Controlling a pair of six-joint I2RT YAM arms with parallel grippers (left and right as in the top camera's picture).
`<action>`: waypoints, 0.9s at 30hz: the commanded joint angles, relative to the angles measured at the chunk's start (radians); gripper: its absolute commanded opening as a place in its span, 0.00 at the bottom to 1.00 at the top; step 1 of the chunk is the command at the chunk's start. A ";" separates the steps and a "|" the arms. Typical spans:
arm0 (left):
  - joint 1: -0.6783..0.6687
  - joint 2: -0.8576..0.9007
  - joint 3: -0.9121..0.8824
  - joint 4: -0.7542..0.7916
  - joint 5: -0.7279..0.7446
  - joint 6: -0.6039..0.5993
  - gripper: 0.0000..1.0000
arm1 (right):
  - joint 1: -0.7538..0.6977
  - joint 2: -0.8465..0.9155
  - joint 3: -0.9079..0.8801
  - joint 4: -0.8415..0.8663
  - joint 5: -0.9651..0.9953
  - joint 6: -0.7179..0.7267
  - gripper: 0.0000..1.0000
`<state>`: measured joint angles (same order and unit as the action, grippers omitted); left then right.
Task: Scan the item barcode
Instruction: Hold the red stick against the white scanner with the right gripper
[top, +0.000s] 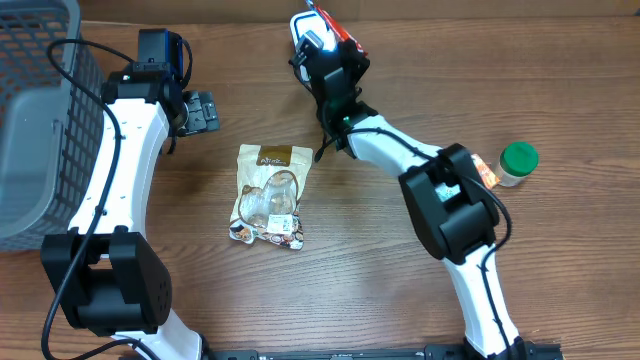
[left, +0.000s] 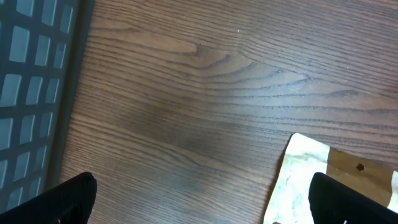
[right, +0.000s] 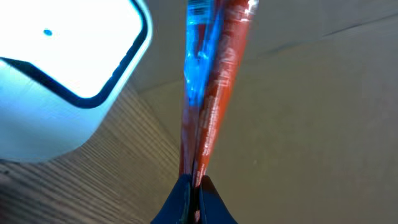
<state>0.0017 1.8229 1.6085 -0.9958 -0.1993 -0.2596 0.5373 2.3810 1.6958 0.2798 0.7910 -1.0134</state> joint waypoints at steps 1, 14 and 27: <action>0.004 0.005 0.010 0.002 -0.011 -0.010 1.00 | -0.002 0.067 0.012 0.076 0.055 -0.118 0.04; 0.004 0.005 0.010 0.002 -0.011 -0.010 1.00 | 0.002 0.150 0.012 0.109 0.046 -0.324 0.04; 0.002 0.005 0.010 0.002 -0.011 -0.010 1.00 | 0.004 0.150 0.012 0.124 0.043 -0.409 0.04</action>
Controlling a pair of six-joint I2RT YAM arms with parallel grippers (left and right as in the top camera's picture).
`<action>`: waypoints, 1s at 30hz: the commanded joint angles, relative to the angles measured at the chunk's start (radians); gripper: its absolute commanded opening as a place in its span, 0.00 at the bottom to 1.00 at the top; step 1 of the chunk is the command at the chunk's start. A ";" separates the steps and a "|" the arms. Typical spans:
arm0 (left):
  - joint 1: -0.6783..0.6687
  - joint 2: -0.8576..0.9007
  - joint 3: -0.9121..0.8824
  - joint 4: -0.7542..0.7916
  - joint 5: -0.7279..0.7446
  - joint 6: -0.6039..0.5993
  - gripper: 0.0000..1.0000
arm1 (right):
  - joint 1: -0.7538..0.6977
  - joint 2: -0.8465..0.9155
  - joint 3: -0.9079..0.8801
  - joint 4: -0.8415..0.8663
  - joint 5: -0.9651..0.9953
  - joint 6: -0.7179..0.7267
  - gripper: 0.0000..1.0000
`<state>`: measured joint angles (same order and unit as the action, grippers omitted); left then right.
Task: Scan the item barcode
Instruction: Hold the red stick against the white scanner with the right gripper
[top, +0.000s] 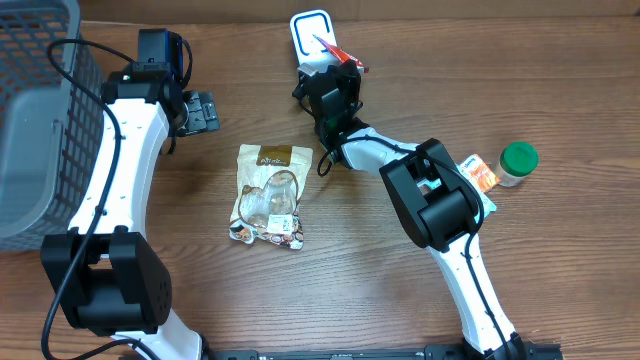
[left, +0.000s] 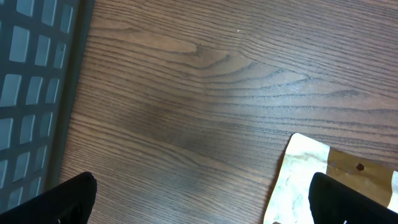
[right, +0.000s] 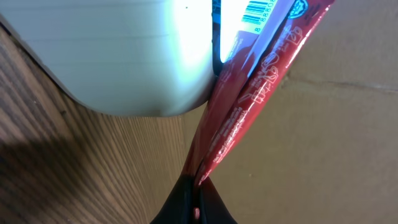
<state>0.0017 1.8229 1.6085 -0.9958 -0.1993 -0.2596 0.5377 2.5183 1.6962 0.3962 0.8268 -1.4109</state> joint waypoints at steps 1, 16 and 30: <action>0.002 0.005 0.010 0.002 -0.011 -0.010 1.00 | 0.003 0.013 0.011 0.008 0.007 -0.012 0.04; 0.004 0.005 0.010 0.002 -0.011 -0.010 1.00 | 0.004 -0.001 0.012 0.034 0.043 -0.009 0.04; 0.004 0.005 0.010 0.002 -0.011 -0.010 1.00 | 0.037 -0.352 0.012 -0.360 0.071 0.496 0.03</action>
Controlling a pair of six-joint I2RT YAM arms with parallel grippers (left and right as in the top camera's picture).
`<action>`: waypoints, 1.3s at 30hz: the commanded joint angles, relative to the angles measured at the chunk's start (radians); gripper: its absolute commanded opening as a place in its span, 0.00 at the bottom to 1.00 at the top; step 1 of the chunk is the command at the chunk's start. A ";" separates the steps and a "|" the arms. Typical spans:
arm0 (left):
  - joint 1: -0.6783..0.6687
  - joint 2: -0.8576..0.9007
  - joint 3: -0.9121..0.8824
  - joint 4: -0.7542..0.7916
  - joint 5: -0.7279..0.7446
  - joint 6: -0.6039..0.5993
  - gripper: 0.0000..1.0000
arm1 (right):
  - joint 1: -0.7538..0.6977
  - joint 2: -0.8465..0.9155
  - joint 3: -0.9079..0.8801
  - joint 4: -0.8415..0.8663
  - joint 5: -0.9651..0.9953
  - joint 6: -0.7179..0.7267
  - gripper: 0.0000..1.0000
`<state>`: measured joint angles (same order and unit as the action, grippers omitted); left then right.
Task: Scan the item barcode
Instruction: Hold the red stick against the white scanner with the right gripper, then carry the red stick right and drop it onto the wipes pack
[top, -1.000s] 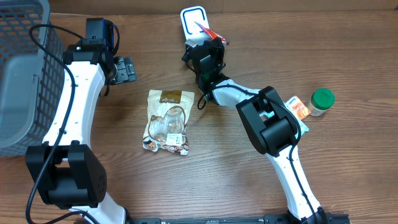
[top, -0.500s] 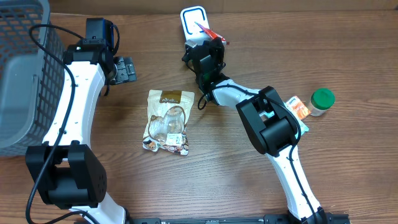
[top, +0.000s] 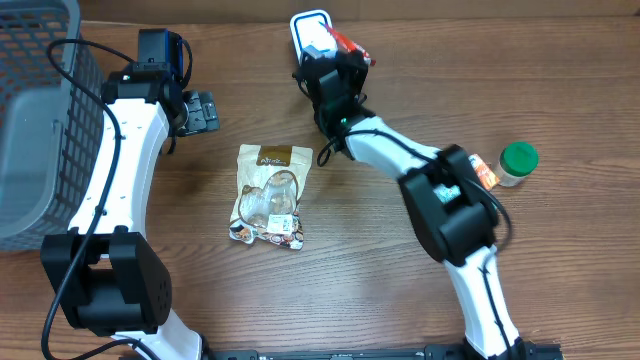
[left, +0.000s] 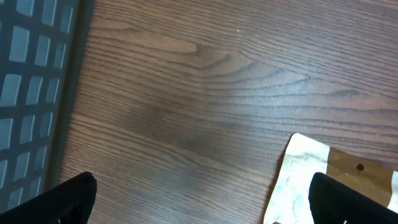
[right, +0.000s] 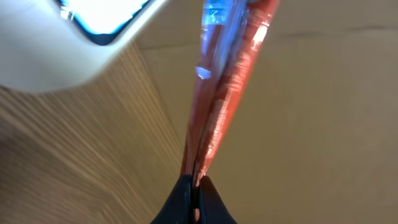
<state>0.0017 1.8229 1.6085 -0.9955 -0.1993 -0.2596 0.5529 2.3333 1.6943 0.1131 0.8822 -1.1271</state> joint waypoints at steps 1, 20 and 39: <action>0.004 0.005 0.010 0.002 -0.011 -0.010 1.00 | 0.025 -0.206 0.014 -0.163 0.014 0.301 0.03; 0.004 0.005 0.010 0.002 -0.011 -0.010 1.00 | -0.189 -0.410 -0.075 -1.523 -0.741 1.139 0.04; 0.004 0.005 0.010 0.002 -0.011 -0.010 1.00 | -0.476 -0.410 -0.206 -1.457 -0.743 1.184 0.04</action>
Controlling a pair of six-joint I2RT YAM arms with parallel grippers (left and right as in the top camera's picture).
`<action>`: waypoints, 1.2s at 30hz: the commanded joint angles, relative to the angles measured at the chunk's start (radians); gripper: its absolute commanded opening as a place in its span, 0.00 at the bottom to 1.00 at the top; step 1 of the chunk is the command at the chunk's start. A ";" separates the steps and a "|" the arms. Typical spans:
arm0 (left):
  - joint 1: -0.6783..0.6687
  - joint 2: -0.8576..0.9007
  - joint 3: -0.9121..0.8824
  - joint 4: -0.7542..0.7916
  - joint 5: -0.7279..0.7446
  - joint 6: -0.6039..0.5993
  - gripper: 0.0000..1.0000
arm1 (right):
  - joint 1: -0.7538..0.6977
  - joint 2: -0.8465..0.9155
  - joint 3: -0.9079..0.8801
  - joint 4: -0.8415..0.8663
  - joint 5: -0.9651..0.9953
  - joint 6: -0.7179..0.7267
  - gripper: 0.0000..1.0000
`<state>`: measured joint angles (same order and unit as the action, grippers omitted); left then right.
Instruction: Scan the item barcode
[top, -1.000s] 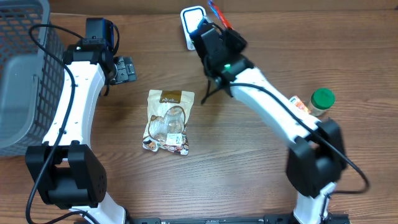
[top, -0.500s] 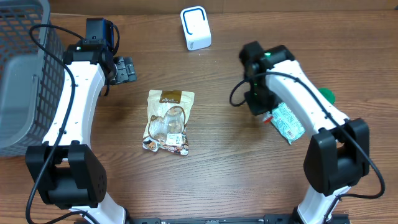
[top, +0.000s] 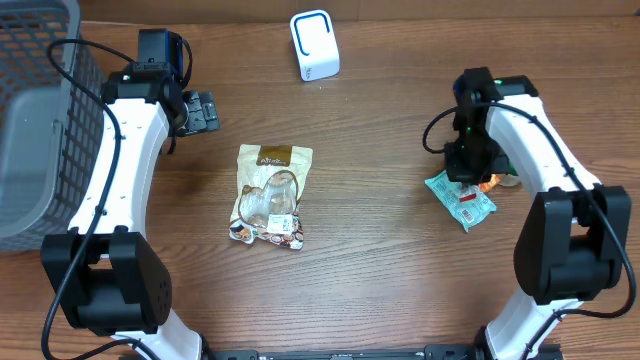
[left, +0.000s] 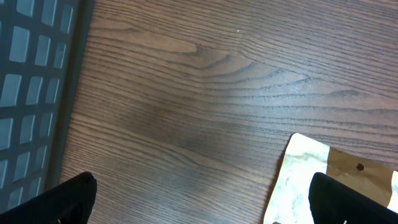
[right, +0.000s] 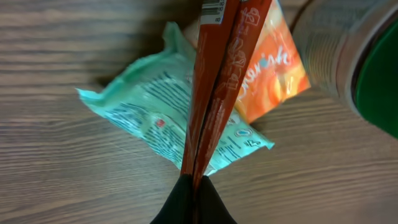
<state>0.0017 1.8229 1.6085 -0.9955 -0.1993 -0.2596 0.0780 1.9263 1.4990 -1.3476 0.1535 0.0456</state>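
Note:
The red snack packet (right: 219, 81) hangs edge-on with my right gripper (right: 194, 182) shut on it, and a barcode shows at its top end. In the overhead view the right gripper (top: 468, 160) is at the right of the table, just over a teal packet (top: 462, 203). The white scanner (top: 314, 45) stands at the back centre, far from that gripper. My left gripper (top: 200, 112) hovers open at the left, beside a gold-brown pouch (top: 270, 195); its fingers (left: 71, 196) hold nothing.
Under the red packet lie the teal packet (right: 152, 109) and an orange packet (right: 273, 65), next to a green-lidded jar (right: 357, 59). A grey mesh basket (top: 35, 110) fills the far left, and its wall (left: 31, 74) shows in the left wrist view.
My right gripper has moved from the scanner at the back to the right side of the table, over the teal and orange packets, with the red packet in it. The left arm is unchanged.
My right gripper held the red packet by the scanner. Then the packet's barcode lay against the scanner's lit face, and after that it was still beside the scanner. Now the packet is over the pile at the right. The left gripper stayed open throughout.

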 joint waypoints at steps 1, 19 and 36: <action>0.004 0.005 0.010 0.002 -0.011 -0.010 1.00 | -0.001 -0.003 -0.013 0.003 -0.014 0.011 0.04; 0.003 0.005 0.010 0.002 -0.011 -0.010 1.00 | 0.018 -0.003 -0.084 0.166 -0.159 0.138 0.57; 0.004 0.005 0.010 0.002 -0.011 -0.010 1.00 | 0.387 -0.002 -0.085 0.560 -0.343 0.451 0.61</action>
<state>0.0017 1.8229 1.6085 -0.9958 -0.1993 -0.2596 0.3809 1.9266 1.4136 -0.8284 -0.2363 0.3634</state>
